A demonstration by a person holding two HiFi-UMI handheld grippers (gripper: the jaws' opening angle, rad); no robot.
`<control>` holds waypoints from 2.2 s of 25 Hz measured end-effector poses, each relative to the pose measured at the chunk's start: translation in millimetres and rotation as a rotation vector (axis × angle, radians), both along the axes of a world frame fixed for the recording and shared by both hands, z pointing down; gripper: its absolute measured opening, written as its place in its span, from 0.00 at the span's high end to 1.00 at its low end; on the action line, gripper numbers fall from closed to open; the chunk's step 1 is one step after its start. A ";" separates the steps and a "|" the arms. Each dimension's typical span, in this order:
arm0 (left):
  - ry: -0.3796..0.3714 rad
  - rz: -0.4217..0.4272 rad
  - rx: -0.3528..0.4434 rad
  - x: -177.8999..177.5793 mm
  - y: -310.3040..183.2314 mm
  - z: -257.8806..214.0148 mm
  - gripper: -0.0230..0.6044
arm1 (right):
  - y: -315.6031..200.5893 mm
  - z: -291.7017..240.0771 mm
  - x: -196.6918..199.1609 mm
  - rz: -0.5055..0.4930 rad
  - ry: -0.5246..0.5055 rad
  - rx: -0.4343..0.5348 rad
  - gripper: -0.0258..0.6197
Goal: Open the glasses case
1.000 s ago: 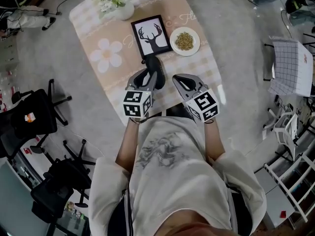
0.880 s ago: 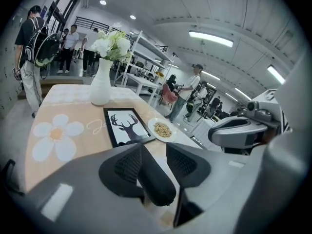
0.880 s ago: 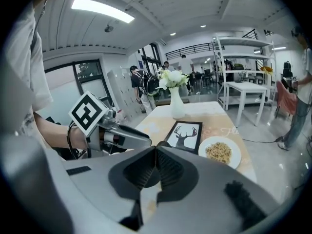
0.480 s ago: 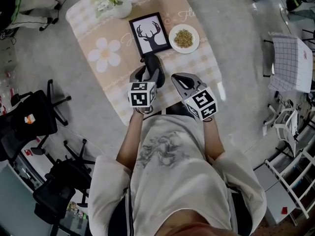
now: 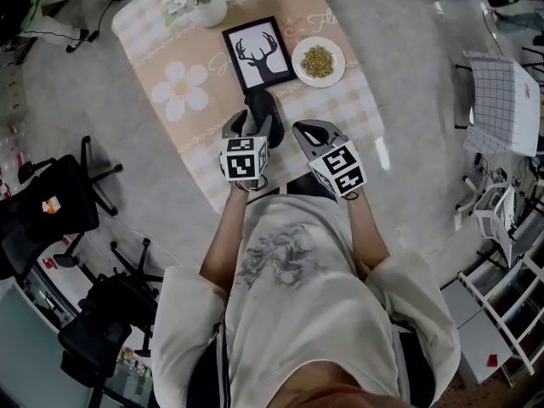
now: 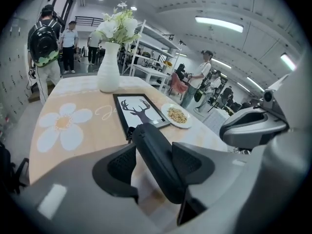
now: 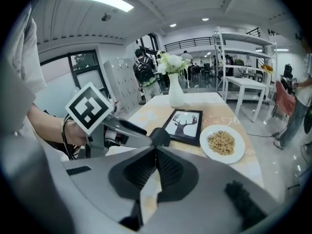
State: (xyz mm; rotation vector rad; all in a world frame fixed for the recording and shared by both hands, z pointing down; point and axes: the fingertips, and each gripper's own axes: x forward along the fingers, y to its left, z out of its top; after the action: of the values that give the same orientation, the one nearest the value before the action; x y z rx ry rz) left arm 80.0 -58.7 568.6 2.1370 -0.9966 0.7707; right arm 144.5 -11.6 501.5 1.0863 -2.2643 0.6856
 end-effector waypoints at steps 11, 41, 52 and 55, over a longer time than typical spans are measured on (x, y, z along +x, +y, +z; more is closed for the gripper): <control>-0.022 -0.043 0.009 -26.7 5.4 2.9 0.58 | -10.2 33.9 -26.6 -0.044 0.005 -0.046 0.93; 0.005 -0.118 0.055 -78.2 20.7 5.4 0.61 | -14.7 53.4 -93.3 -0.218 -0.239 -0.163 0.66; 0.048 -0.164 0.095 -89.9 3.6 -10.2 0.61 | -8.6 42.9 -114.8 -0.295 -0.253 -0.144 0.66; 0.046 -0.165 0.100 -91.0 -1.4 -12.1 0.61 | -6.2 41.0 -120.2 -0.309 -0.259 -0.137 0.66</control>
State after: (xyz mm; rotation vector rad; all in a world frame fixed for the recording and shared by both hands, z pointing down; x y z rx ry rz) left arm -10.9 -60.1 556.5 2.1146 -1.1917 0.6008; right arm 24.3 -17.8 542.5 0.5922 -2.4859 0.8743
